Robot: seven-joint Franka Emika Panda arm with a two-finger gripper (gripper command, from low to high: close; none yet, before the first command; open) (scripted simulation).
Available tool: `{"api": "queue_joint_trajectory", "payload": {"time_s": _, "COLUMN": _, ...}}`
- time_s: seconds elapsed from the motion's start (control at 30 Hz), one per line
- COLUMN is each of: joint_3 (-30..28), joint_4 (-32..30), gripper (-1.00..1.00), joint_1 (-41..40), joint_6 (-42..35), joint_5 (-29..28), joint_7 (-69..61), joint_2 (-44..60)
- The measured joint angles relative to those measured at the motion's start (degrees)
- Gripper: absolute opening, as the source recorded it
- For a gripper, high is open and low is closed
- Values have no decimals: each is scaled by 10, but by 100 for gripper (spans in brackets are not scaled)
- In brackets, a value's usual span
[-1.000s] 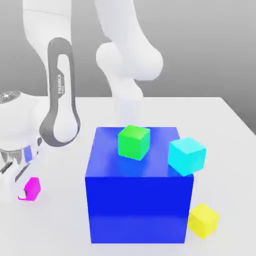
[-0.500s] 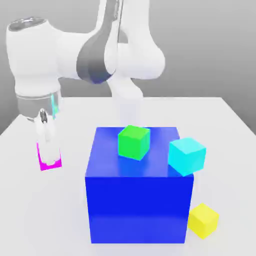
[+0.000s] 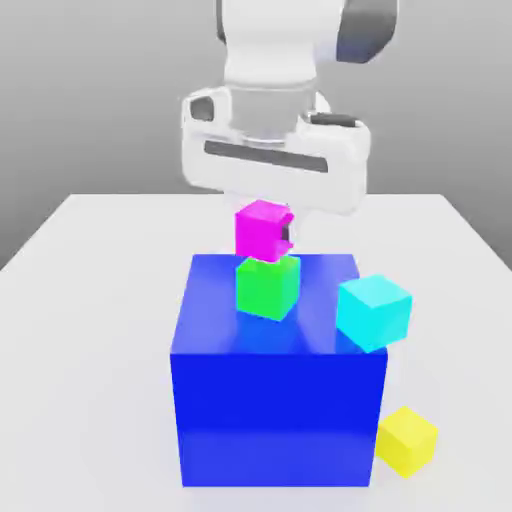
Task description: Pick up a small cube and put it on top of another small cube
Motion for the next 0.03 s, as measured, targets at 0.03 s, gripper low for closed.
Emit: {"api": "queue_joint_trajectory", "payload": {"time_s": 0.03, "joint_3": 0, "joint_4": 0, "gripper": 100, "joint_1": 0, "joint_6": 0, "joint_5": 0, "joint_7": 0, "joint_2": 0}}
